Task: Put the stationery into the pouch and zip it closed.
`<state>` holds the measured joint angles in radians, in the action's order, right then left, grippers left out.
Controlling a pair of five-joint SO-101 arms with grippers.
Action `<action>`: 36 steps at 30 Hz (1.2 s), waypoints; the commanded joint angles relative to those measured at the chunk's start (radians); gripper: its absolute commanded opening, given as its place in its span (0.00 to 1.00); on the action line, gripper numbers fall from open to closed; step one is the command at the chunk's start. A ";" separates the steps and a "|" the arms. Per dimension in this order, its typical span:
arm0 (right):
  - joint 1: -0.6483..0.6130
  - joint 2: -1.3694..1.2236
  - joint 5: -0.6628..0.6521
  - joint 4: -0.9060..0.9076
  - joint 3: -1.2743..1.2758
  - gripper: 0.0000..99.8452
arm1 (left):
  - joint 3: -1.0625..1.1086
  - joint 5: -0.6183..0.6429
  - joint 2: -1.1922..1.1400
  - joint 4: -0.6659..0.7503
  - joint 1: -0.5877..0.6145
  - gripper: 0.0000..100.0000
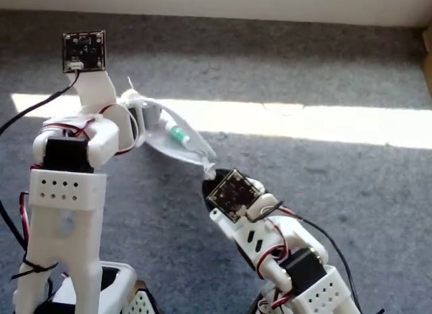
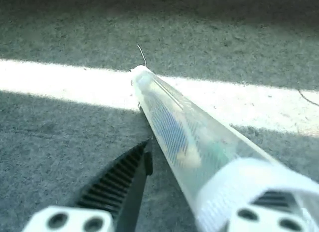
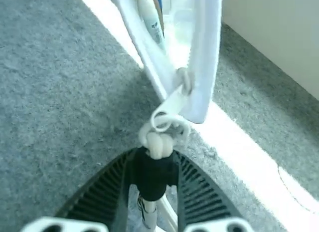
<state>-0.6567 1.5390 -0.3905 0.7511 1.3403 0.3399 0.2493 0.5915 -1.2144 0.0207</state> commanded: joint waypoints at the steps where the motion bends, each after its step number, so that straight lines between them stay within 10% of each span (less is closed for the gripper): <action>1: -0.012 0.107 -0.012 0.018 0.028 0.00 | -0.008 0.031 0.010 0.058 -0.117 0.27; 15: -0.012 0.252 -0.012 0.102 0.082 0.00 | -0.028 -0.054 0.010 0.055 -0.421 0.33; 36: -0.005 0.254 -0.005 0.102 0.076 0.00 | -0.186 -0.133 0.153 -0.094 -0.306 0.33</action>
<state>-0.6582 1.7799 -0.3936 0.8493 1.4339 0.2079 0.1588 0.6605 -1.2651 -0.3122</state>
